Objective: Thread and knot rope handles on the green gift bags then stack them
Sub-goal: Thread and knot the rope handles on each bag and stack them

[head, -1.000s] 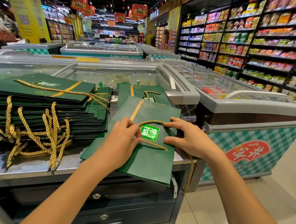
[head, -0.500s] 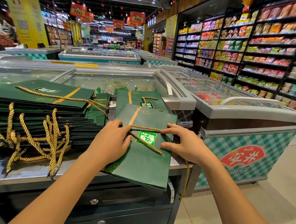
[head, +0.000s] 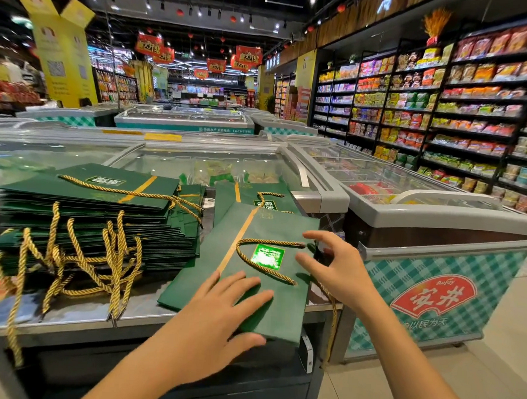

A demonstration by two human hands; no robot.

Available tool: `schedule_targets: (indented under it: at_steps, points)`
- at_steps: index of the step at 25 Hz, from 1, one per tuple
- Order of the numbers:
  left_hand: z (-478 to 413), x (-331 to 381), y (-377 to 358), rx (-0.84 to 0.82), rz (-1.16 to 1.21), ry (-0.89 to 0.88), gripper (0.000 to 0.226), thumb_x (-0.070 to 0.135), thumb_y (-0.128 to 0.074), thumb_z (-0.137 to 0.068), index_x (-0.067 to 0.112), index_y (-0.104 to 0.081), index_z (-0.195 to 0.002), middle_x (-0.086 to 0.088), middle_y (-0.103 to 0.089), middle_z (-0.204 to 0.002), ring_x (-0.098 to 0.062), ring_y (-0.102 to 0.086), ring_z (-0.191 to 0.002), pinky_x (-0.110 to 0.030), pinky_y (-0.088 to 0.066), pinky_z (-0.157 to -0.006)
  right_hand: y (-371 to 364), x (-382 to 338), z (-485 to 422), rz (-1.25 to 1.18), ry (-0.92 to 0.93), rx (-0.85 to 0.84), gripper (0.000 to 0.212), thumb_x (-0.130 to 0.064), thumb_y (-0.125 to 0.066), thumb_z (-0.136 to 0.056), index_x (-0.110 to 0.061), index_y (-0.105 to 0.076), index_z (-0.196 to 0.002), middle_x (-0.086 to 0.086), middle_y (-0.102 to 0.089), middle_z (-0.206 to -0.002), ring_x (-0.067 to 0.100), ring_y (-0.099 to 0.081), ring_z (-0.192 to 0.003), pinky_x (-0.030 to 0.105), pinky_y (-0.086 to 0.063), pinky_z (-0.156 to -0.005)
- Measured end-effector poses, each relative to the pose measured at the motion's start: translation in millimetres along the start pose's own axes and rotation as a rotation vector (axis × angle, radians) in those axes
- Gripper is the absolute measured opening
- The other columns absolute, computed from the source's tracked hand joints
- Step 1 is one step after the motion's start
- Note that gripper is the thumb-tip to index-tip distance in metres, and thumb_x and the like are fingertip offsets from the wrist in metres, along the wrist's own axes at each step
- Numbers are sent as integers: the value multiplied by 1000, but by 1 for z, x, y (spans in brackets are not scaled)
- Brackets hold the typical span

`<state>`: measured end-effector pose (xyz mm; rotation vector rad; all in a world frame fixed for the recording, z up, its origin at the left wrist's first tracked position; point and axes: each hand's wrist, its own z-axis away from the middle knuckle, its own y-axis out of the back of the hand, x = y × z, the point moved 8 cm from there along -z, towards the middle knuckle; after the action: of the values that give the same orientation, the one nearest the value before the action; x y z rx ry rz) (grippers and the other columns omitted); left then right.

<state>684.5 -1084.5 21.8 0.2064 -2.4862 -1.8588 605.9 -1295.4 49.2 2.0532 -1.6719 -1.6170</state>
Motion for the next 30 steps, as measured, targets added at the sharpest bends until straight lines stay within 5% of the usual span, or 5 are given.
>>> schedule_targets:
  at_steps: [3, 11, 17, 25, 30]
  points:
    - [-2, 2, 25, 327, 39, -47, 49, 41, -37, -100, 22, -43, -145, 0, -59, -140, -19, -57, -129, -45, -52, -101, 15, -7, 1, -272, -35, 152, 35, -36, -60, -100, -30, -58, -134, -17, -63, -128, -6, -58, -117, 29, -49, -105]
    - [18, -46, 120, 988, 490, 315, 27, 21, -35, -108, 6, -56, -116, 15, -49, -62, 2, -53, -48, -5, -31, -39, -15, -16, 2, -649, -333, 122, 55, -56, -51, -96, -31, -40, -144, -2, -54, -143, 15, -53, -129, 45, -43, -114]
    - [30, -62, 121, 1190, 946, 484, 21, 27, -36, -109, 29, -56, -104, 1, -64, -92, -11, -62, -83, -37, -56, -77, -75, -46, 13, -960, -525, -134, 81, -55, -64, -87, -25, -29, -153, 5, -67, -122, 25, -69, -110, 44, -58, -95]
    - [30, -59, 58, 982, 1579, 550, 30, 4, -49, -101, 17, -52, -128, -6, -72, -108, -22, -71, -93, -35, -61, -71, -10, -48, 6, -917, -355, 125, 44, -28, -76, -87, -17, -58, -126, 5, -77, -109, 27, -75, -96, 48, -62, -77]
    - [32, -80, 34, 449, 958, 627, 35, 26, -69, -91, 25, -57, -124, -3, -68, -86, -5, -58, -60, -25, -49, -59, 15, -23, 2, -497, -444, 23, 30, -27, -74, -93, -11, -66, -117, 2, -77, -98, 18, -74, -82, 22, -54, -60]
